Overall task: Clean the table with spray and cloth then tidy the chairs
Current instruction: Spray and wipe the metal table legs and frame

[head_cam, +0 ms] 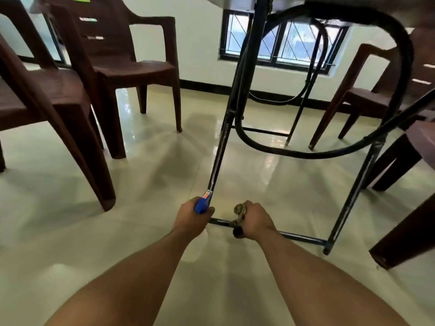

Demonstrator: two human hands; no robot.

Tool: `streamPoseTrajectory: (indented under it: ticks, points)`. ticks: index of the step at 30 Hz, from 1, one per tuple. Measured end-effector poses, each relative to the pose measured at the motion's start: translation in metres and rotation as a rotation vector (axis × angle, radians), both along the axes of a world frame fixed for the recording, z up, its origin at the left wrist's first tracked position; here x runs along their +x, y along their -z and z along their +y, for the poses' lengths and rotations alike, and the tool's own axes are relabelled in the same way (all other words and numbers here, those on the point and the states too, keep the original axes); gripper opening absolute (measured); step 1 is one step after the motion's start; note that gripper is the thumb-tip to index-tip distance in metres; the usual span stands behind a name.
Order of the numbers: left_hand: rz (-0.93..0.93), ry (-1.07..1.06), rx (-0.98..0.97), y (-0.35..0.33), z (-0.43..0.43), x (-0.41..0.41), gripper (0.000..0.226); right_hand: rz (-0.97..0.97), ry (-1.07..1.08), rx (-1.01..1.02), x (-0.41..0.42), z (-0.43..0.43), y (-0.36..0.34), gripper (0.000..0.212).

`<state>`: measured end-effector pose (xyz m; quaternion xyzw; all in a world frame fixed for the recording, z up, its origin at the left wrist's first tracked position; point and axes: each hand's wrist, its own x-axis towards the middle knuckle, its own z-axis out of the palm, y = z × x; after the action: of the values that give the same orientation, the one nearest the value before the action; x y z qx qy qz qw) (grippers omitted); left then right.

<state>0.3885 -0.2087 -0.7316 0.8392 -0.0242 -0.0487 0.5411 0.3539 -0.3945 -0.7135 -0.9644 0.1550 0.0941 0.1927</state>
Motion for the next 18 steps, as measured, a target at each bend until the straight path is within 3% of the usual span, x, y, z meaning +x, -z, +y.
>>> streamPoseTrajectory:
  ticks: [2, 3, 7, 9, 13, 18]
  points:
    - [0.010, 0.014, -0.005, 0.009, -0.004, 0.004, 0.017, -0.068, 0.165, 0.160, 0.005, -0.002, 0.002, 0.011]
    - [0.004, 0.011, -0.014, 0.011, -0.006, 0.006, 0.019, -0.103, 0.271, 0.299, 0.009, -0.004, 0.005, 0.005]
    - [-0.051, -0.025, -0.102, 0.012, -0.009, 0.020, 0.027, -0.143, 0.714, 0.963, 0.024, -0.005, 0.017, 0.023]
    - [-0.069, 0.006, -0.104, 0.001, -0.011, 0.026, 0.021, -0.213, 0.752, 1.088, 0.033, -0.004, 0.015, 0.031]
    - [-0.108, -0.002, -0.253, -0.038, -0.017, 0.044, 0.022, -0.373, 0.601, 1.400, 0.067, 0.005, -0.024, 0.048]
    - [-0.198, 0.060, -0.357, -0.082, -0.023, 0.050, 0.024, -0.572, 0.672, 1.611, 0.114, 0.033, -0.087, 0.027]
